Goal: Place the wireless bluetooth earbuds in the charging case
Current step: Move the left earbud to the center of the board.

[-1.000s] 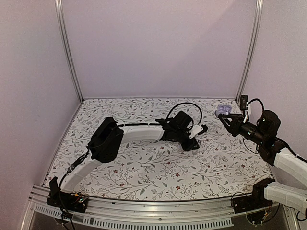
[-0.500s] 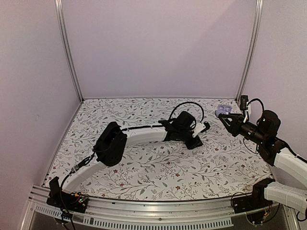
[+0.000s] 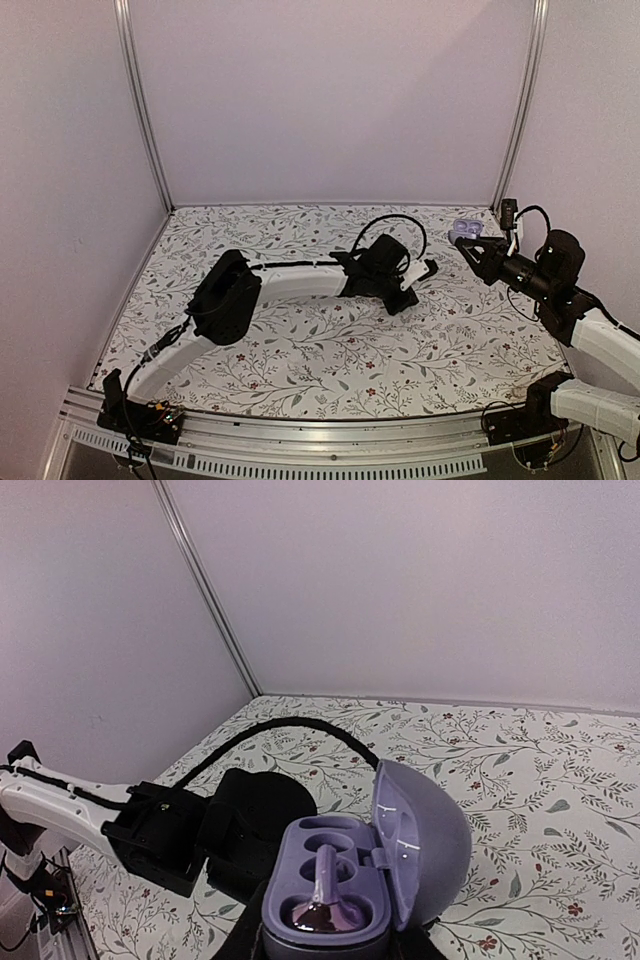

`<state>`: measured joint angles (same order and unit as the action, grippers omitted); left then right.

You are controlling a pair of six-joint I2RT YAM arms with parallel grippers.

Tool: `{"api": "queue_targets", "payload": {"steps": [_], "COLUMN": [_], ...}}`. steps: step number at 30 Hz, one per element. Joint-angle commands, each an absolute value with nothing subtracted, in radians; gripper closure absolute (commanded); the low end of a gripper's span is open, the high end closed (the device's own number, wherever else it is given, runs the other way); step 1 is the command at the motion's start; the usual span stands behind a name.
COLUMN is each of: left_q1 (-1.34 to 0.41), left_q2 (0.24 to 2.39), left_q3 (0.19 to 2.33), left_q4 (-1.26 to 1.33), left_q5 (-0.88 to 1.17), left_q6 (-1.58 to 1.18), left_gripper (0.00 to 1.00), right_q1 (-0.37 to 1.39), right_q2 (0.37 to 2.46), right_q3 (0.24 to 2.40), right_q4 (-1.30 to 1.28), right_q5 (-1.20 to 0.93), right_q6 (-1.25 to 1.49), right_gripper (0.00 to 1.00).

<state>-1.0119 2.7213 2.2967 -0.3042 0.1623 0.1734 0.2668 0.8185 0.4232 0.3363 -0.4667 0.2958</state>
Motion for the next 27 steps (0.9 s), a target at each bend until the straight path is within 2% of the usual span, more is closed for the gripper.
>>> {"api": "queue_targets", "payload": {"steps": [1, 7, 17, 27], "left_q1": [-1.017, -1.013, -0.965, -0.864], "left_q2": [2.621, 2.451, 2.119, 1.902], "left_q3": [2.156, 1.928, 1.433, 1.126], "left_q4": [-0.353, -0.253, -0.082, -0.051], "left_q5": [0.140, 0.146, 0.127, 0.220], "left_q6": [0.179, 0.135, 0.046, 0.002], "left_gripper": [0.82, 0.84, 0.88, 0.88], "right_q1": [0.262, 0.262, 0.261, 0.262], "right_q2": [0.820, 0.820, 0.829, 0.861], "right_q3": [0.450, 0.458, 0.467, 0.472], "right_q4": [0.337, 0.336, 0.339, 0.356], "right_q5": [-0.483, -0.489, -0.498, -0.531], "right_q6": [0.294, 0.296, 0.297, 0.301], "right_gripper": [1.00, 1.00, 1.00, 1.00]}}
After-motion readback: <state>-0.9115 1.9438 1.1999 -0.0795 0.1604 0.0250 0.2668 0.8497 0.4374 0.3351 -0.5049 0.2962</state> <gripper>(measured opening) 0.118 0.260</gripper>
